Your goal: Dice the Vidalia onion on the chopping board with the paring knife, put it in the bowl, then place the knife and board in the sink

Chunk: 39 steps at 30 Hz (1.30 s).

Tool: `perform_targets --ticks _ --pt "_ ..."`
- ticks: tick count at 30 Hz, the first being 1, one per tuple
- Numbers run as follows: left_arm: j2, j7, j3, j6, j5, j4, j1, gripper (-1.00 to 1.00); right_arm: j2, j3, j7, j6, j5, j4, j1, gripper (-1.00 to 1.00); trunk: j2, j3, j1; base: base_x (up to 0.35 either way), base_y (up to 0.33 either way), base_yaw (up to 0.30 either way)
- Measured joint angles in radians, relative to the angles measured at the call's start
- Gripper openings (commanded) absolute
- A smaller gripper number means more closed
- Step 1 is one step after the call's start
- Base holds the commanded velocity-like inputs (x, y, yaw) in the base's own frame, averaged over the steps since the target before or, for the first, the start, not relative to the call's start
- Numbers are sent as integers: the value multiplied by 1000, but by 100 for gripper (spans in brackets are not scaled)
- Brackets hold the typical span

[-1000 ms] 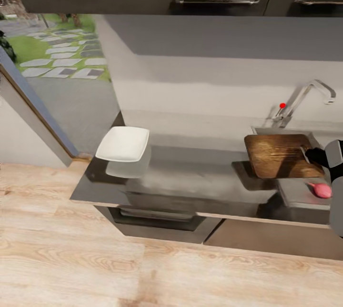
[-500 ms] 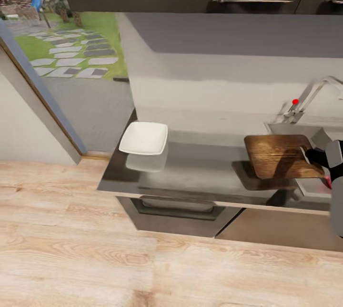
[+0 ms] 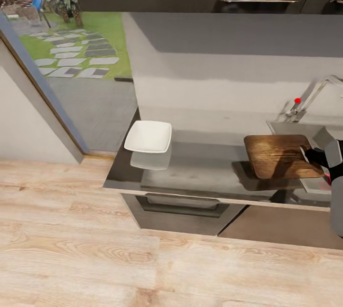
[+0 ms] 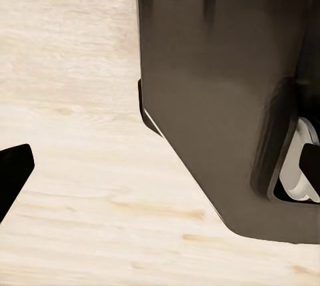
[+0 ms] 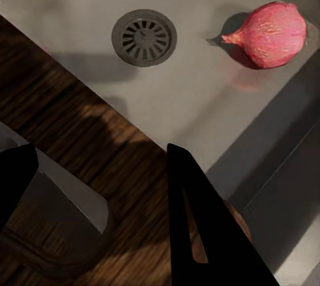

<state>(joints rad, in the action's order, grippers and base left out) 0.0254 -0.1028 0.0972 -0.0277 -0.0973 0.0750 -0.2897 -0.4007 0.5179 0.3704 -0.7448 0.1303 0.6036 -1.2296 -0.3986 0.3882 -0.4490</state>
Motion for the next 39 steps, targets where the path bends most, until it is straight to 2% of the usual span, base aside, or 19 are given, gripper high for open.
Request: perform_targets --ticks 15,27,34,37,39 --pt "-1 -1 0 0 0 0 0 100 12 2 8 -34 0 -12 0 -100 0 0 0 176 164 0" --pt "-2 -1 0 0 0 0 0 100 11 6 86 -35 -2 -12 0 -100 0 0 -1 4 6 0" --pt "0 -1 0 0 1 0 0 100 13 57 157 -34 4 -14 0 -100 0 0 -1 0 0 0" --pt "-1 -1 0 0 0 0 0 100 16 62 162 -36 4 -20 0 -100 0 0 -1 0 0 0" --pt "-1 -1 0 0 0 0 0 100 29 64 164 -32 12 -34 0 -100 0 0 -1 0 0 0"
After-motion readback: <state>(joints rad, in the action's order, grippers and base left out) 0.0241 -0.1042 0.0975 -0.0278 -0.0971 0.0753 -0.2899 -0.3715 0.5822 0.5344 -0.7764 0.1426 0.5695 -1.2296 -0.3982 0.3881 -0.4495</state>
